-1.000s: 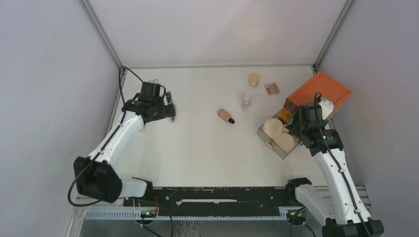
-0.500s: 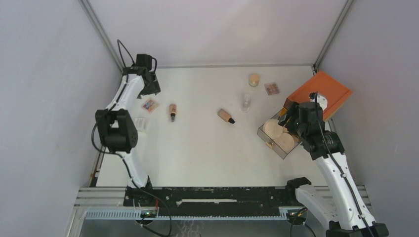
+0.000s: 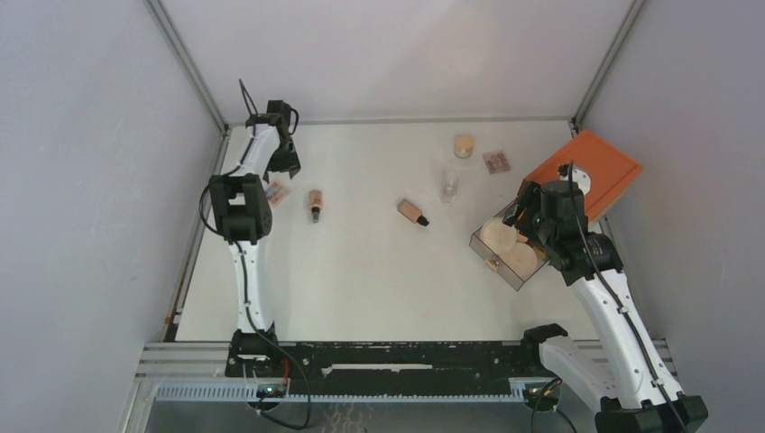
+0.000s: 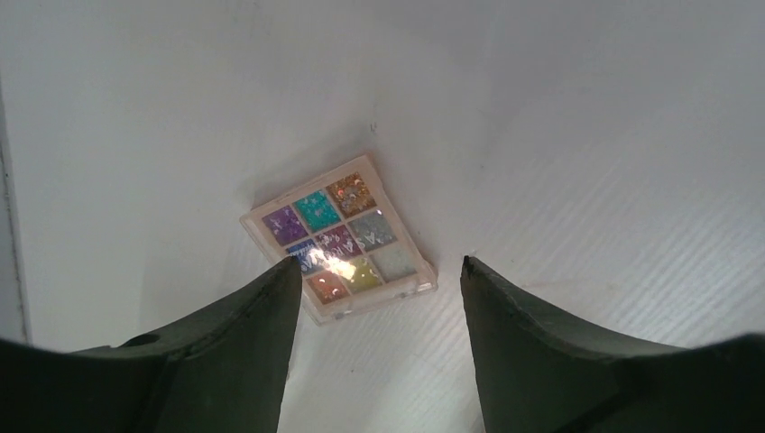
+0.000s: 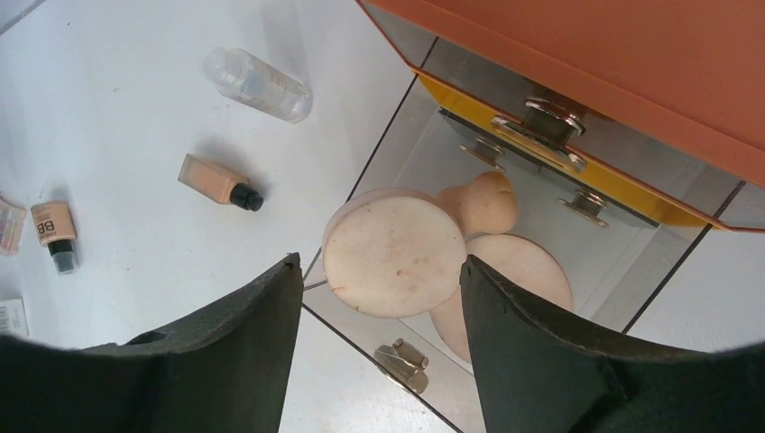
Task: Organize the makeup
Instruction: Pick up the makeup from the center of the board.
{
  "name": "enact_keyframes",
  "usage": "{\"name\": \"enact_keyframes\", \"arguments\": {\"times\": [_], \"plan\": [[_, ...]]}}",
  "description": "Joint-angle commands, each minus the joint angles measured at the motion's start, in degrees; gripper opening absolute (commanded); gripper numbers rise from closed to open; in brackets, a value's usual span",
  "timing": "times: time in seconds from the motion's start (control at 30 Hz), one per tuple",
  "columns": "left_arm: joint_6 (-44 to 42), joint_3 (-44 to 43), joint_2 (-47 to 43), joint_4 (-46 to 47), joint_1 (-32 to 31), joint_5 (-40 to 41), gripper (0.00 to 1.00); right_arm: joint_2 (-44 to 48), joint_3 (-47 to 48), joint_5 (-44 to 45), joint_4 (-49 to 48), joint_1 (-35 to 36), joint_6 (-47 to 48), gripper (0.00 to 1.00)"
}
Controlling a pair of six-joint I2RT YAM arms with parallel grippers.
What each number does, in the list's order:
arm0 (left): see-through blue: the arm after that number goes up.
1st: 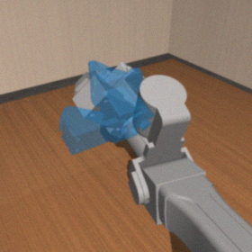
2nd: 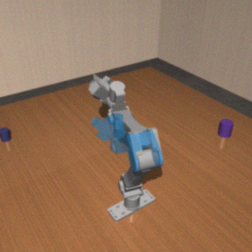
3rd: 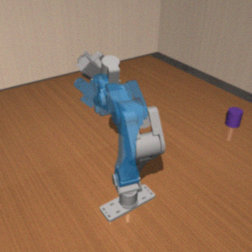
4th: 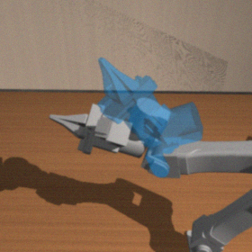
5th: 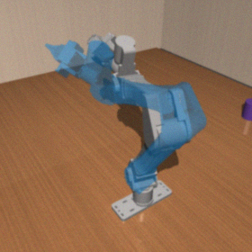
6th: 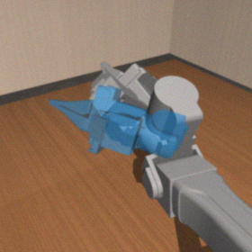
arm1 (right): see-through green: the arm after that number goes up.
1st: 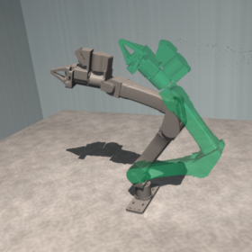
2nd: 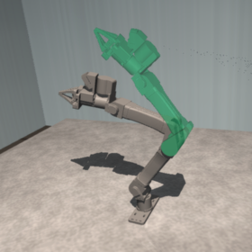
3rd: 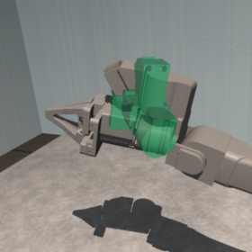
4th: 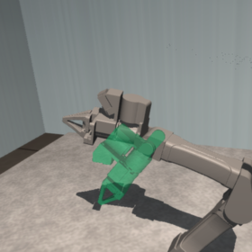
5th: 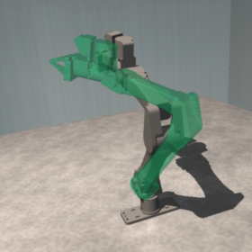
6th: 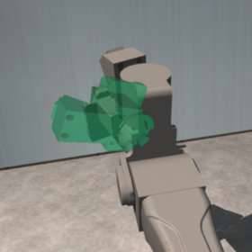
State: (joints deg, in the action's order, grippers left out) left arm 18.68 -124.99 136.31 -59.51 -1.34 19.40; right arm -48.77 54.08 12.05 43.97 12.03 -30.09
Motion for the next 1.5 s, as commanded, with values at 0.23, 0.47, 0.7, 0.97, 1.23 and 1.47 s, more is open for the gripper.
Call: {"name": "enact_keyframes", "arguments": {"times": [0.23,0.47,0.7,0.97,1.23,1.47], "plan": [[6.9,-1.9,1.6,-1.4,3.1,-1.9,0.83,-1.9,2.4,-1.3,-4.0,0.3,0.6,0.72],[12.8,4.5,-0.1,2.3,4.7,-7.5,0.89,-2.7,2.4,-1.4,-4.3,0.4,0.6,0.71],[19.0,8.2,-1.0,3.8,5.4,-6.5,0.85,-2.6,2.4,-0.9,-3.9,0.4,0.7,0.71],[22.5,14.5,-5.4,6.5,5.7,-5.8,0.91,-2.4,2.4,-1.1,-3.7,0.4,0.8,0.71],[25.0,17.7,-8.1,8.0,5.8,-4.6,0.97,-2.5,2.5,-1.2,-3.6,0.9,0.7,0.71],[26.0,18.1,-8.5,7.8,5.8,-3.8,0.9,-2.4,2.4,-0.8,-3.5,1.2,0.9,0.72]]}}
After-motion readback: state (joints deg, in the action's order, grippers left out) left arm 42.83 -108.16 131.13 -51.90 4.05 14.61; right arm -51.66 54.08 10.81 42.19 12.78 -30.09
